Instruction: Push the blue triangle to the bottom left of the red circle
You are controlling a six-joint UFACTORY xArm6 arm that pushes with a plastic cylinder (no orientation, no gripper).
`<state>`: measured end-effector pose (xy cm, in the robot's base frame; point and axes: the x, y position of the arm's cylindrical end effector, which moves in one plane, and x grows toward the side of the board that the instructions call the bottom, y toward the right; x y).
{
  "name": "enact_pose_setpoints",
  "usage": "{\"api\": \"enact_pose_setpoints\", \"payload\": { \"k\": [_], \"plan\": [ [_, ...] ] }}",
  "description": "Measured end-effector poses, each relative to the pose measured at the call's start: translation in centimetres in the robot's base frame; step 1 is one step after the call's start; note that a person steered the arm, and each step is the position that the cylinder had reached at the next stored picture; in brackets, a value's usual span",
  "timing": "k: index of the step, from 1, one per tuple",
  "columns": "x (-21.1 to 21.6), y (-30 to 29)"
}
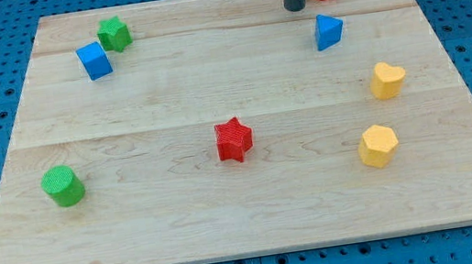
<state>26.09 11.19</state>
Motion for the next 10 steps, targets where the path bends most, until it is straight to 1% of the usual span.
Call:
{"api": "enact_pose_setpoints", "payload": {
  "k": [1, 2, 3, 4, 6, 7, 8, 9, 10],
  "plan": [
    [2.5, 3.5],
    [1.5, 14.0],
    [-2.3, 19.2],
    [-7.0, 19.2],
    [-7.0, 17.0],
    [-6.9, 12.6],
    [-6.9, 5.5],
    [-6.9, 5.5],
    [-5.0, 5.6]
  ]
}}
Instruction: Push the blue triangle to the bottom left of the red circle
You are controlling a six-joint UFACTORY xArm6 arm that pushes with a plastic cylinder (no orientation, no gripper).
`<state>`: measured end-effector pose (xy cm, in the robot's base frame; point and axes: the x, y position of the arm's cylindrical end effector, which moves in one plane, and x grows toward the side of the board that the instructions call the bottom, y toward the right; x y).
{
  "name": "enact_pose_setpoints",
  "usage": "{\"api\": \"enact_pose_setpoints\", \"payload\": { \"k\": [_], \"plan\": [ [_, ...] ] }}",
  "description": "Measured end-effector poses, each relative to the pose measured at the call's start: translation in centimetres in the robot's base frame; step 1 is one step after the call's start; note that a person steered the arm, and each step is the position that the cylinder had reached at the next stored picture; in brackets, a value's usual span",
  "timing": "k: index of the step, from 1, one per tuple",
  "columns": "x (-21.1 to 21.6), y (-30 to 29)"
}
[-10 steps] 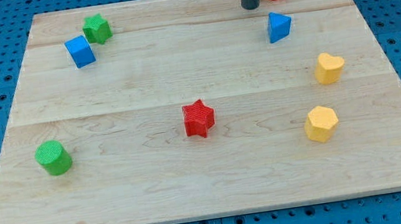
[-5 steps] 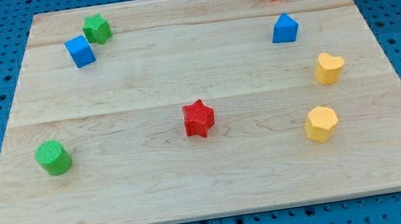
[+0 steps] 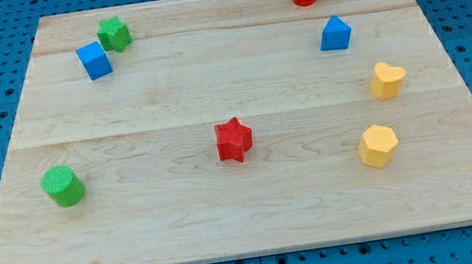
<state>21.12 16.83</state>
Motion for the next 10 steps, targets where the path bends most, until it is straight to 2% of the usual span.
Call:
{"api": "enact_pose_setpoints", "payload": {
  "k": [2, 3, 4, 5, 8, 10],
  "plan": [
    [4.8, 3.6],
    [10.3, 4.3],
    [11.3, 1.0],
    [11.3, -5.0],
    [16.0, -4.9],
    [16.4, -9.1]
  ]
}}
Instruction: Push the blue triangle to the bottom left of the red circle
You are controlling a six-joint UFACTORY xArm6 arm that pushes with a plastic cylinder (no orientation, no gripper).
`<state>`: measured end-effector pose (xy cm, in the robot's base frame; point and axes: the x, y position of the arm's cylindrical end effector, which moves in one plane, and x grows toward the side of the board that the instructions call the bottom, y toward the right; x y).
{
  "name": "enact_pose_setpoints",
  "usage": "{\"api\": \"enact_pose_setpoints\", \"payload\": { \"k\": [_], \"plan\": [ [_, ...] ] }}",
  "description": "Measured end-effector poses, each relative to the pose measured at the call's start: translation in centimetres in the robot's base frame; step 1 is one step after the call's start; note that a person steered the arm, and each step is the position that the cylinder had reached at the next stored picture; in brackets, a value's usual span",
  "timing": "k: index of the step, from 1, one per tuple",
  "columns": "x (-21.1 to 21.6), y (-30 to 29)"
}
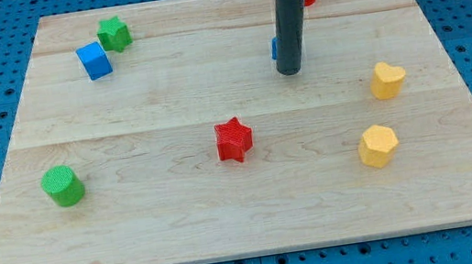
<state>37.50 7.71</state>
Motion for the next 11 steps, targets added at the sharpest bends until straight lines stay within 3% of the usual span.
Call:
{"api": "enact_pose_setpoints", "payload": {
  "k": [4, 8, 11],
  "plan": [
    [-3.2, 0.0],
    [-9.1, 1.9],
    [-8.8, 5.5]
  ]
}}
